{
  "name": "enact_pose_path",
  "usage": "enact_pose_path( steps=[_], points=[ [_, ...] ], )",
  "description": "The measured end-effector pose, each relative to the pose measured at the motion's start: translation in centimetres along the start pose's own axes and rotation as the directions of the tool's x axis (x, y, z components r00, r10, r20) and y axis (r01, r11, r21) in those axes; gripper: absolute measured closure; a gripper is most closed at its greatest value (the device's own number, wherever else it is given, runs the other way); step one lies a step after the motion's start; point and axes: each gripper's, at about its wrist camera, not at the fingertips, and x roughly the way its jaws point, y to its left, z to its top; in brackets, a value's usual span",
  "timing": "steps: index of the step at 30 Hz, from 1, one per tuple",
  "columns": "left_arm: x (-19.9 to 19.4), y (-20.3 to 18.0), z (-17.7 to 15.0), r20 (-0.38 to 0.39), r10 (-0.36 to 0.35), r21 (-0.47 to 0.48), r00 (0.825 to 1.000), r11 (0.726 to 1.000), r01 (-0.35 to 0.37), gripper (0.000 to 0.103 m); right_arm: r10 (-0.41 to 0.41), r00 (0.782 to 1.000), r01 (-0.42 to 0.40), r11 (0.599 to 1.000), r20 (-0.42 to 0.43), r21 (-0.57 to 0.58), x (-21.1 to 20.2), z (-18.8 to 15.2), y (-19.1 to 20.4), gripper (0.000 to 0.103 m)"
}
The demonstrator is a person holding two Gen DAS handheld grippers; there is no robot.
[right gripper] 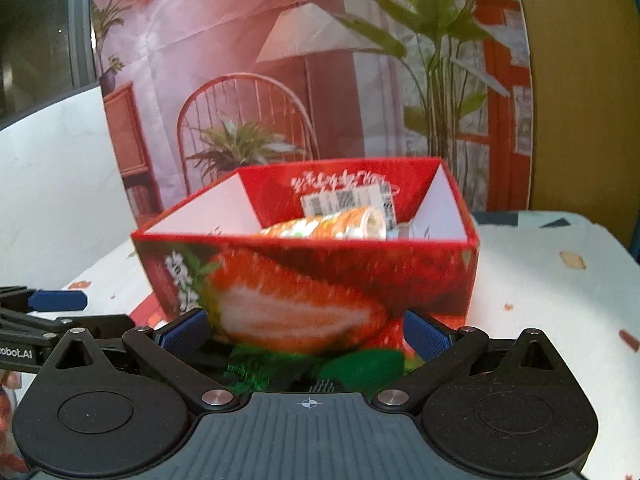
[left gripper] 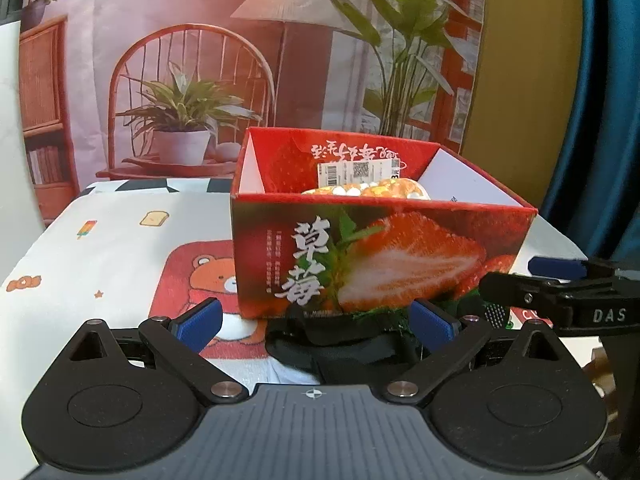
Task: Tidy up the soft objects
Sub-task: 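Move the right tool down to the black and green gloves, then close the right tool on the black glove while the left tool grips its strap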
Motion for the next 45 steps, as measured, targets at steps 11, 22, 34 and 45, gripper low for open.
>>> enact_pose_path(
  steps=[11,22,34,45],
  points=[
    [-0.5,0.5,-2.3,-0.053,0.025,-0.020,0.998,0.999,-0.026,0.002,0.023,0.999,-0.023,0.999,-0.024,0.024,-1.7,-2.9,-0.6,0.000],
    [-0.4,0.2,-2.7,-0.055,0.011,-0.007,0.998,1.000,-0.011,0.006,-0.025,0.998,0.023,0.999,-0.052,-0.035,-1.6,-3.4,0.3,0.001],
    [0.7,-0.2,-3.4,-0.081,-0.113,-0.026,0.990,0.993,0.112,0.043,0.015,0.997,-0.018,0.999,-0.078,-0.036,-2.7,-4.2,0.5,0.010],
    [0.7,0.1,-3.7,-0.082,-0.115,-0.036,0.990,0.993,0.113,0.065,0.055,0.990,-0.062,0.997,-0.127,-0.055,-2.1,-4.9,1.2,0.018]
  ],
)
